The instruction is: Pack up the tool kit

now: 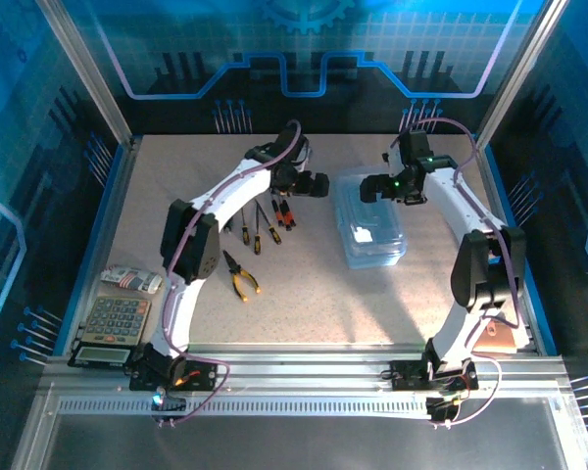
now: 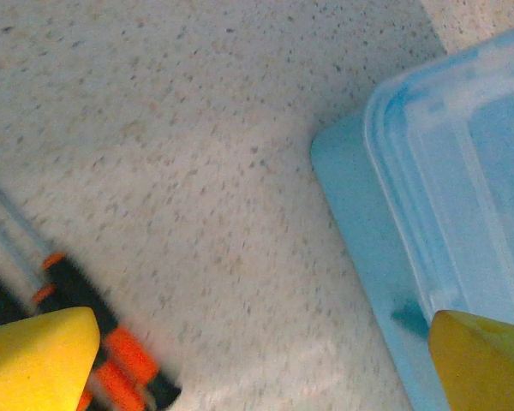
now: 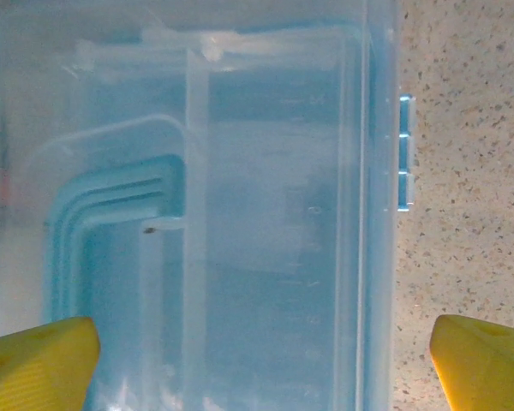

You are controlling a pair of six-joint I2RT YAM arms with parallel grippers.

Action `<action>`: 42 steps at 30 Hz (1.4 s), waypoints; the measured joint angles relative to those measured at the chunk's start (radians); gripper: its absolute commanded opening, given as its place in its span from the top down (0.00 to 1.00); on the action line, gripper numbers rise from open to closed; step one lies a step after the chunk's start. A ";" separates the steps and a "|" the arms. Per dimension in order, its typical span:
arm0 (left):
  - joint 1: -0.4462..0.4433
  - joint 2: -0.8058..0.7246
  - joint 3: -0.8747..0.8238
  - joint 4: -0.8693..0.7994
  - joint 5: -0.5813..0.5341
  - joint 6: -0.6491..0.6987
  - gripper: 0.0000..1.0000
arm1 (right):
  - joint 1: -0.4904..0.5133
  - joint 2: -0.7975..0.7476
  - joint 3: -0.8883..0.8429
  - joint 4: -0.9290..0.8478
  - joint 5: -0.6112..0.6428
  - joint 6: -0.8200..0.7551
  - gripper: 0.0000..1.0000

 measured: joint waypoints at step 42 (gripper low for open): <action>-0.002 -0.263 -0.638 0.667 0.396 -0.423 0.00 | -0.061 -0.078 -0.282 0.353 -0.311 0.190 0.40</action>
